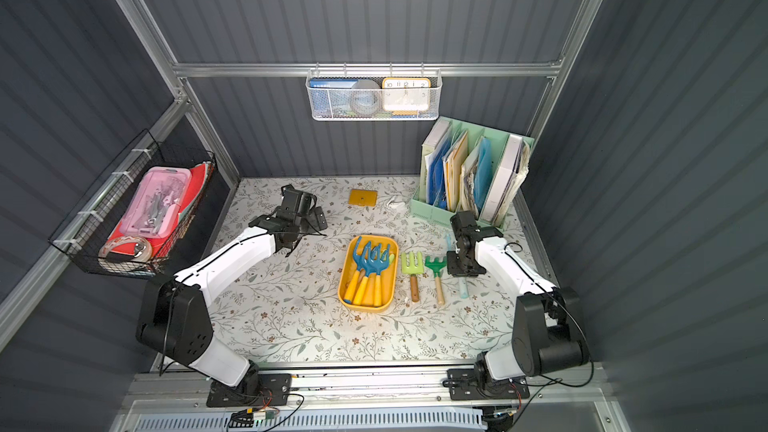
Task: Take the hand rake out of the storage box
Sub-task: Place the rake at the center of the board.
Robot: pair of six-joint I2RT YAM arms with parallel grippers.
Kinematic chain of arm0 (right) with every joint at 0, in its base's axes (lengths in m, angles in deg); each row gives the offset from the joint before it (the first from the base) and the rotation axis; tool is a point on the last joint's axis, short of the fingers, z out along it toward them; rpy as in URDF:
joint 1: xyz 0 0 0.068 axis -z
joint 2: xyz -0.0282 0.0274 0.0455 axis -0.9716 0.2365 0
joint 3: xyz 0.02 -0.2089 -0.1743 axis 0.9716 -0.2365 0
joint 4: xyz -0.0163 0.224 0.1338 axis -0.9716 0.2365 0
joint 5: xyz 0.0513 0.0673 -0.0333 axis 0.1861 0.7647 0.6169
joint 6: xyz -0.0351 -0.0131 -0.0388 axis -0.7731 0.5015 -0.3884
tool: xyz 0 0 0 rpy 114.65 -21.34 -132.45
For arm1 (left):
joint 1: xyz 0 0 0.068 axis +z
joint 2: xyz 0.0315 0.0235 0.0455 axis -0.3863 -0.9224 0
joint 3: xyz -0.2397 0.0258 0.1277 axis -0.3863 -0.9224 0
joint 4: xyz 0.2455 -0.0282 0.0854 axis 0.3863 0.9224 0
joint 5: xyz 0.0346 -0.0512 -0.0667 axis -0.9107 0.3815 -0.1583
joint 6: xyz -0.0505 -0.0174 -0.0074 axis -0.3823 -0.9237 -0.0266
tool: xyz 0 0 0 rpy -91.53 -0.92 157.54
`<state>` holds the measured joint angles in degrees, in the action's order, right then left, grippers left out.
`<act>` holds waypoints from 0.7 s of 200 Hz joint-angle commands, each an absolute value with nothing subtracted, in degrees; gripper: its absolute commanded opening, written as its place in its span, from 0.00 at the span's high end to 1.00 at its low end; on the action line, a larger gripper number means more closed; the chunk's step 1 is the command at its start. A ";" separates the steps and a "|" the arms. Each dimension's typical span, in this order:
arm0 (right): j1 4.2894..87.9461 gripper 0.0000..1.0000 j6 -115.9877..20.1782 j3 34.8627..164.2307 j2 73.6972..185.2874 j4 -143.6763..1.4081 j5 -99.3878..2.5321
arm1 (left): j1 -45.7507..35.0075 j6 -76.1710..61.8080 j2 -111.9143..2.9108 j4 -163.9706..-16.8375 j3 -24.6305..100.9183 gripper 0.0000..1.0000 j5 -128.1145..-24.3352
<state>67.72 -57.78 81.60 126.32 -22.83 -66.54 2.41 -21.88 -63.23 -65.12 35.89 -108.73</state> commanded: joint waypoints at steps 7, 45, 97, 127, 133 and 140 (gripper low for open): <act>68.58 0.89 -60.23 84.23 129.89 -20.11 -69.65 | 2.40 -19.43 -64.67 -65.74 38.27 0.00 -108.40; 68.82 0.89 -61.25 83.46 133.26 -21.41 -69.80 | 2.72 -18.09 -64.85 -65.39 39.22 0.00 -109.36; 68.85 0.87 -61.77 84.20 136.23 -21.45 -67.05 | 4.02 -18.53 -63.89 -66.20 38.87 0.00 -107.88; 68.85 0.86 -61.28 84.12 137.96 -22.24 -66.65 | 4.19 -18.35 -63.63 -65.87 39.13 0.00 -108.05; 68.85 0.85 -61.25 83.77 138.00 -22.77 -66.51 | 4.26 -18.26 -63.54 -65.83 39.21 0.00 -108.05; 68.85 0.85 -61.19 83.47 138.07 -23.29 -66.50 | 4.31 -18.18 -63.45 -65.68 39.32 0.00 -108.05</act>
<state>68.64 -61.30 83.20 137.53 -22.46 -67.34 3.96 -19.44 -64.39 -66.15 37.90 -108.18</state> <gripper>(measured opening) 0.240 0.993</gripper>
